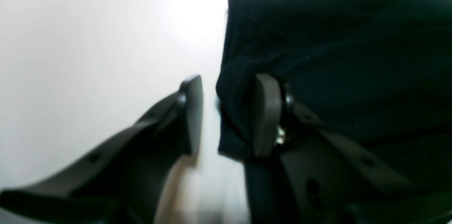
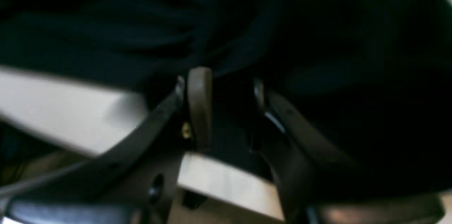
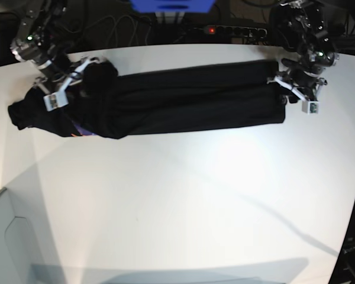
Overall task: Fold the T-shirt properly
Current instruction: 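Fold the strip end inward with the right gripper toward the left gripper, then press and adjust the folded end with the right gripper while the left holds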
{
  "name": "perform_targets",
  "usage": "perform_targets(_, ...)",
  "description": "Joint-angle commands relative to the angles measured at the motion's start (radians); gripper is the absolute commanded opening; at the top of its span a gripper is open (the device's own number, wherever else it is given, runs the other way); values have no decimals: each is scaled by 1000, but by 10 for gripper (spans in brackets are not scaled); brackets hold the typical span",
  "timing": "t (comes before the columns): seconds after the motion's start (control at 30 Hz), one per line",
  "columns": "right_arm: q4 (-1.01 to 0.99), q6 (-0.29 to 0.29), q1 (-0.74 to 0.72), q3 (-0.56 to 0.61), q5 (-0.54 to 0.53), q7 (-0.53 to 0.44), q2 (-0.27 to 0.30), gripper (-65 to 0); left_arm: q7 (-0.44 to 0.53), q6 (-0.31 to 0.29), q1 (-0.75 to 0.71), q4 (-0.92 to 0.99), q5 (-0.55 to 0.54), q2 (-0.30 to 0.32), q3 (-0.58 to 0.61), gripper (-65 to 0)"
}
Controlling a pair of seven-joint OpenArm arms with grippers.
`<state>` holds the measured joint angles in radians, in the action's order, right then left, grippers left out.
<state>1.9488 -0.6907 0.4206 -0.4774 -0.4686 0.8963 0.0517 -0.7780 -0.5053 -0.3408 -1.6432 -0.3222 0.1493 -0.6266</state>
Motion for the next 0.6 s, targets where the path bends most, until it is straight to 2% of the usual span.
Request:
perform_targets(0.0, 21, -7, -2, -28, -17, -19, 15, -485, 2, -2, -4, -12, -4, 9, -3, -418)
perform_targets(0.1, 14, -7, -29, -86, -15, -19, 43, -485, 4, -2, -4, -12, -2, 9, -3, -418)
perform_targets(0.33, 8, -7, -124, -360, 15, -19, 49, -481, 4, -2, -4, -12, -1, 9, -3, -418)
perform_targets(0.47, -42, -7, -170, -381, 167, -19, 50, -477, 4, -2, -4, -12, -1, 9, -3, -418)
perform_targets(0.57, -137, -7, -177, -381, 181, -18, 63, -460, 4, -2, -4, -12, -1, 9, -3, -418)
